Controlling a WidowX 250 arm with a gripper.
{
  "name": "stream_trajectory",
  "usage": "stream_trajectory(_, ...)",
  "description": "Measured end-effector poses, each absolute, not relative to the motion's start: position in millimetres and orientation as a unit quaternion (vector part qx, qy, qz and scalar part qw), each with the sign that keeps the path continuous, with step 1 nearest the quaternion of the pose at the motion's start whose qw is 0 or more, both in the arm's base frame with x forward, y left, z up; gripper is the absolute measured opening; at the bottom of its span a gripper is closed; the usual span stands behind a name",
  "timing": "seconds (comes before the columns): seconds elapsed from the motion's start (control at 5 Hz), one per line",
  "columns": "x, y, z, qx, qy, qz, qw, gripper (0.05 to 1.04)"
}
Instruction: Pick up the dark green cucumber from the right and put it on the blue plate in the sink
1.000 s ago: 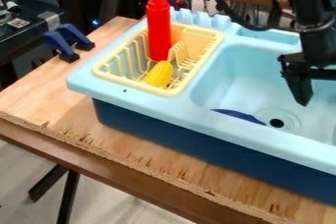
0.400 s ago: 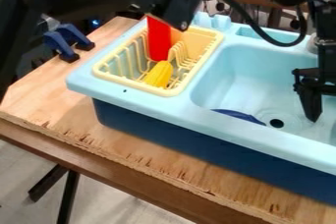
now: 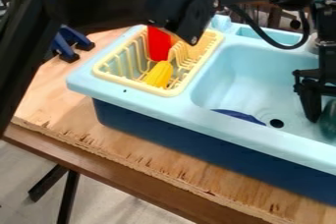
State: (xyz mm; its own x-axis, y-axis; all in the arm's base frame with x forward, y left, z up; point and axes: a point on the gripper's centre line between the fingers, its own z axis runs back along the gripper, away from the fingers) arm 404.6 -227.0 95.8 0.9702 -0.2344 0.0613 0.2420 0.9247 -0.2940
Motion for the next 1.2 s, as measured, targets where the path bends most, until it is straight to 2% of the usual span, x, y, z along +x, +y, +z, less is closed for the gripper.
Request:
stream_trajectory(0.2,407.3,-229.9,94.5,-0.153,-0.002,-0.126,0.980,0.752)
stream_trajectory(0.4,406.5,-231.9,93.8,-0.153,-0.001,-0.127,0.980,0.487)
stream_trajectory(0.6,405.1,-233.0,94.7,-0.153,-0.005,-0.127,0.980,0.471)
stream_trajectory(0.8,396.4,-233.2,100.2,-0.126,-0.008,-0.155,0.980,0.471)
stream_trajectory(1.0,380.5,-231.3,123.2,-0.096,-0.029,-0.180,0.979,0.471)
stream_trajectory(1.2,368.4,-217.6,139.2,-0.089,-0.052,-0.165,0.981,0.471)
